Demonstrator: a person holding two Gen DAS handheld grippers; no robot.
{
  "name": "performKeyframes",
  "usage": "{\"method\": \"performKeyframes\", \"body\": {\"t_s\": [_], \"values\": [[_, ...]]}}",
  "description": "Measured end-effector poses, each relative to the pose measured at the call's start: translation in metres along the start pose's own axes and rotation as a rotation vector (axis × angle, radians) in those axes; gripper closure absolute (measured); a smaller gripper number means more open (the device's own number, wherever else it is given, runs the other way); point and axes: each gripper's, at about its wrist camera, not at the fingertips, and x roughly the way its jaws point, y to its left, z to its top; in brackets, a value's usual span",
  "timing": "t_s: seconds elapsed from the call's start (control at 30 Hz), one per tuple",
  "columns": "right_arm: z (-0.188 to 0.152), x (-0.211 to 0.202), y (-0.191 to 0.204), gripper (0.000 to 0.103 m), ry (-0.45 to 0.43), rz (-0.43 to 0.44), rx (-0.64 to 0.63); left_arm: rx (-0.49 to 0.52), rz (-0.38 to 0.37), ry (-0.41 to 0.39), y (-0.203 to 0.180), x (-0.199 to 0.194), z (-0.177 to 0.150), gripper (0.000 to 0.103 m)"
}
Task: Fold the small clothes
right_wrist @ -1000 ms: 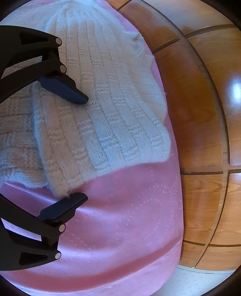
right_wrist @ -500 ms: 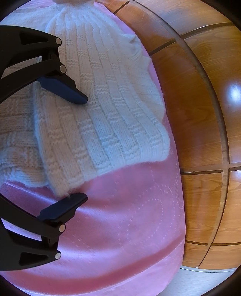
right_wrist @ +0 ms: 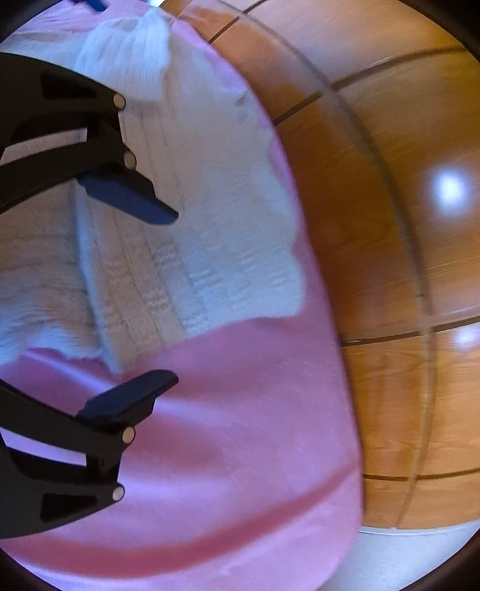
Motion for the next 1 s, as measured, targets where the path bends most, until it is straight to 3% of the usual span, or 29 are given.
{"method": "performKeyframes", "body": {"t_s": [0.17,0.27,0.3,0.37,0.4,0.53,0.63,0.7,0.8,0.93,1.0], "values": [[-0.011,-0.015,0.063,0.046,0.078,0.226,-0.148,-0.035,0.07,0.018,0.03,-0.006,-0.038,0.051],[-0.026,0.008,0.103,0.053,0.187,0.241,-0.225,-0.063,0.079,0.019,0.038,-0.009,-0.054,0.051],[-0.033,0.018,0.115,0.058,0.219,0.22,-0.247,-0.062,0.081,0.018,0.039,-0.01,-0.056,0.051],[-0.036,0.018,0.124,0.088,0.213,0.194,-0.273,-0.049,0.089,0.014,0.037,-0.011,-0.062,0.051],[-0.033,0.012,0.128,0.097,0.2,0.199,-0.28,-0.042,0.089,0.013,0.036,-0.012,-0.064,0.051],[-0.004,-0.034,0.133,0.098,0.053,0.223,-0.329,-0.011,0.084,0.006,0.036,-0.022,-0.062,0.051],[0.016,-0.052,0.117,0.098,-0.037,0.168,-0.326,-0.009,0.08,-0.028,0.039,-0.033,-0.054,0.051],[0.022,-0.045,0.102,0.098,-0.026,0.107,-0.288,-0.013,0.101,-0.065,0.044,-0.042,-0.043,0.049],[0.014,-0.009,0.067,0.097,0.071,0.016,-0.217,-0.03,0.146,-0.107,0.056,-0.05,-0.022,0.044],[-0.009,0.02,0.043,0.097,0.137,-0.025,-0.185,-0.026,0.232,-0.135,0.069,-0.047,0.014,0.044],[-0.014,0.023,0.042,0.096,0.123,-0.014,-0.176,-0.031,0.251,-0.139,0.076,-0.043,0.032,0.044]]}}
